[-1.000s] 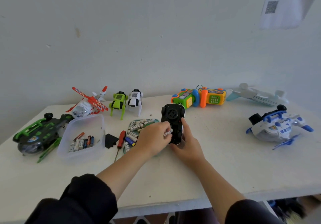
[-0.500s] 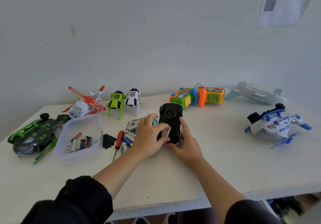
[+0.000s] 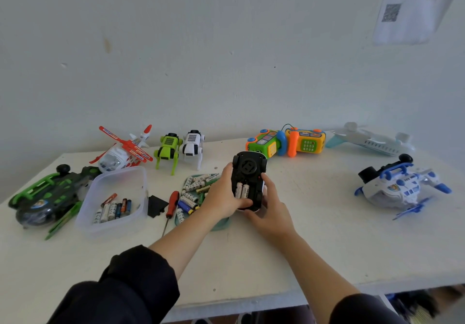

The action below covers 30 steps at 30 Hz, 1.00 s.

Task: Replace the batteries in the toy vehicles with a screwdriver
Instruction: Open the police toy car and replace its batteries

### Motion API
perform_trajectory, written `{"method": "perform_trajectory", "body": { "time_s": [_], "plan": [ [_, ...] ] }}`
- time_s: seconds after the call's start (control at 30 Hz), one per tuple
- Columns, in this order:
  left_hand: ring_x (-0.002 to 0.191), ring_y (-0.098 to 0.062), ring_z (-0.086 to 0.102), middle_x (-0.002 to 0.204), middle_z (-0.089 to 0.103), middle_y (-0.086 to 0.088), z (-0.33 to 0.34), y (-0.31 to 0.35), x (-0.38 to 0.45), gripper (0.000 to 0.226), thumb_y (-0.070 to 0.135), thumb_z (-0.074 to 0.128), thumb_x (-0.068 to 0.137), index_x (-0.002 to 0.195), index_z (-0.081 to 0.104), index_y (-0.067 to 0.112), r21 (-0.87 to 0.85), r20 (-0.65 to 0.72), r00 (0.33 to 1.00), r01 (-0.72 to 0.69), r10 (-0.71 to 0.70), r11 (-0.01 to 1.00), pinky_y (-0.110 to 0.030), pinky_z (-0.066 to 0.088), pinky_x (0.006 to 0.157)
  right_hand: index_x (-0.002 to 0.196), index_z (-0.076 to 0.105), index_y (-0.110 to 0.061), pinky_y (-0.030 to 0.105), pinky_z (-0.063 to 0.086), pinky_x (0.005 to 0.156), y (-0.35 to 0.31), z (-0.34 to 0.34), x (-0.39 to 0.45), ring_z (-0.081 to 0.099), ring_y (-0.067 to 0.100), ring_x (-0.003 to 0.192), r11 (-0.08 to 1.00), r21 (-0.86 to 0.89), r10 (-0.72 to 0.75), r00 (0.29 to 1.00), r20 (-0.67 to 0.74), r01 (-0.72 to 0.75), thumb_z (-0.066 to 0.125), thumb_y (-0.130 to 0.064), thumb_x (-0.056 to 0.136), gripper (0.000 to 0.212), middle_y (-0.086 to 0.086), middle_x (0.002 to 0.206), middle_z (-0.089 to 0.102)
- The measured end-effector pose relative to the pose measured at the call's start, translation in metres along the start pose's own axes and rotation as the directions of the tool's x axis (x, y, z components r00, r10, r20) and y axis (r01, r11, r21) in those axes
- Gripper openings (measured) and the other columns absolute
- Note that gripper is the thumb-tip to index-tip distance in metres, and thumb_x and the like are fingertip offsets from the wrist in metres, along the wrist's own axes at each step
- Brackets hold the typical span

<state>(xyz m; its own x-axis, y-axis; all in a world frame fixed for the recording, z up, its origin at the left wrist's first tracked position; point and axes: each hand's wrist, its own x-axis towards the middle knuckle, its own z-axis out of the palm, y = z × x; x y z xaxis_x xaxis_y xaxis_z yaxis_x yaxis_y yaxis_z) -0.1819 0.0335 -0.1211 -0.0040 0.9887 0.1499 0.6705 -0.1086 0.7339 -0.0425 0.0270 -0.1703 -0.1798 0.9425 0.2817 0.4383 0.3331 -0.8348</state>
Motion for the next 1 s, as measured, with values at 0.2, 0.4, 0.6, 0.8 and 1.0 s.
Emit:
{"method": "perform_trajectory", "body": {
  "time_s": [0.2,0.4,0.6,0.8,1.0],
  "plan": [
    [0.105,-0.015,0.055,0.113,0.054,0.004,-0.009,0.006,-0.002,0.092,0.025,0.080,0.073,0.143,0.020,0.021,0.066,0.076,0.997,-0.002,-0.003,0.998,-0.025,0.041,0.081,0.147,0.015,-0.029,0.033,0.049,0.079,0.001,0.001,0.001,0.065,0.022,0.096,1.000,0.003,0.005,1.000,-0.003,-0.005,0.069,-0.021,0.081,0.086,-0.001,0.105,0.069],
    [0.100,-0.020,0.059,0.114,0.061,-0.005,-0.065,-0.005,0.008,0.031,0.018,0.055,0.092,0.123,0.056,0.021,0.412,0.126,0.991,-0.009,-0.047,0.911,-0.030,0.047,0.086,0.139,0.014,-0.042,0.030,0.048,0.076,0.000,0.001,0.000,0.066,0.020,0.092,0.999,0.026,-0.025,1.000,0.002,0.025,0.068,-0.018,0.082,0.082,0.001,0.097,0.070],
    [0.098,-0.021,0.055,0.114,0.055,-0.004,-0.091,-0.036,0.005,0.038,-0.002,0.051,0.087,0.112,0.067,0.023,0.759,0.251,0.960,-0.115,-0.125,0.641,-0.031,0.045,0.074,0.134,0.014,-0.046,0.028,0.047,0.075,-0.001,0.001,-0.001,0.065,0.020,0.093,0.999,0.023,-0.031,1.000,0.000,0.031,0.068,-0.018,0.081,0.080,0.003,0.100,0.070],
    [0.098,-0.022,0.049,0.113,0.045,-0.005,-0.083,-0.046,0.007,0.035,0.003,0.053,0.089,0.117,0.062,0.023,0.795,0.265,0.960,-0.167,-0.087,0.583,-0.029,0.036,0.066,0.132,0.015,-0.049,0.028,0.047,0.076,-0.001,0.001,-0.001,0.065,0.017,0.093,0.999,0.031,-0.040,0.999,-0.003,0.040,0.068,-0.017,0.081,0.079,0.001,0.099,0.070],
    [0.094,-0.018,0.049,0.105,0.046,0.001,-0.087,-0.050,0.010,0.009,0.016,0.055,0.092,0.098,0.058,0.020,0.706,0.319,0.947,-0.203,-0.049,0.678,-0.029,0.039,0.070,0.133,0.013,-0.048,0.026,0.046,0.074,0.000,0.001,-0.001,0.065,0.015,0.092,0.999,0.024,-0.043,0.999,-0.003,0.043,0.068,-0.020,0.082,0.081,-0.002,0.098,0.069]
  ]
}}
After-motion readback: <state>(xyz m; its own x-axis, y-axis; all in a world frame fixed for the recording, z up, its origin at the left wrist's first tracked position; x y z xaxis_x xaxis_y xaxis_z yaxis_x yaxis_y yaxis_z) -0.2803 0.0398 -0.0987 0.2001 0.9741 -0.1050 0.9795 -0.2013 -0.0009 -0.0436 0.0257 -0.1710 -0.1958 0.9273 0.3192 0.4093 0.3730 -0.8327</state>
